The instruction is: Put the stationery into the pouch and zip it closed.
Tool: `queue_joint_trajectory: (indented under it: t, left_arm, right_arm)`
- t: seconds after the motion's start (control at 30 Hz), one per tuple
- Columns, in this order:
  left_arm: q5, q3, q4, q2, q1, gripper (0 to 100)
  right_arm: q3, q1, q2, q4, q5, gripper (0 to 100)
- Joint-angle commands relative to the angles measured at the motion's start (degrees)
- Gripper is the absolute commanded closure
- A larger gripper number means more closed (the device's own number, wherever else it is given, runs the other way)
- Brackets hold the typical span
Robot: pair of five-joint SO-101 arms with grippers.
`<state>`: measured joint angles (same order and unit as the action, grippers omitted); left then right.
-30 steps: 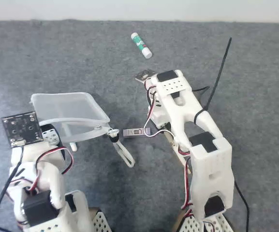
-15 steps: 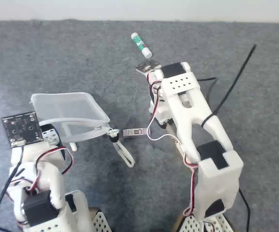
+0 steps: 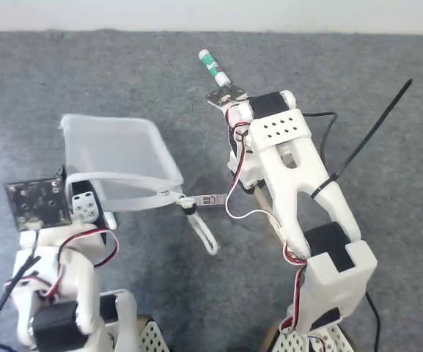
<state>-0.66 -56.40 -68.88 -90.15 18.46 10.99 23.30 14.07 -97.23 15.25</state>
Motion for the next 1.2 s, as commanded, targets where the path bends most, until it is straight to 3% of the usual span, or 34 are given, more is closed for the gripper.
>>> queue_joint_trajectory:
  t: [0.0,0.53,1.0,1.17]
  left_arm:
    - [-0.9,7.2,1.1,0.8,-2.6,99]
    - [-1.0,32.9,-9.9,24.4,-12.5,99]
    - [-2.6,33.5,-10.6,31.0,-15.8,99]
    - [-2.8,33.5,-10.4,34.7,-15.7,99]
  right_arm:
    - [1.2,-0.1,-4.5,-0.8,-0.6,99.2]
    - [1.2,-2.3,-4.4,-0.4,-0.6,99.2]
    - [1.6,-2.2,-5.1,-2.1,-0.7,99.2]
    - [0.2,-2.4,-11.5,-3.9,-0.7,99.2]
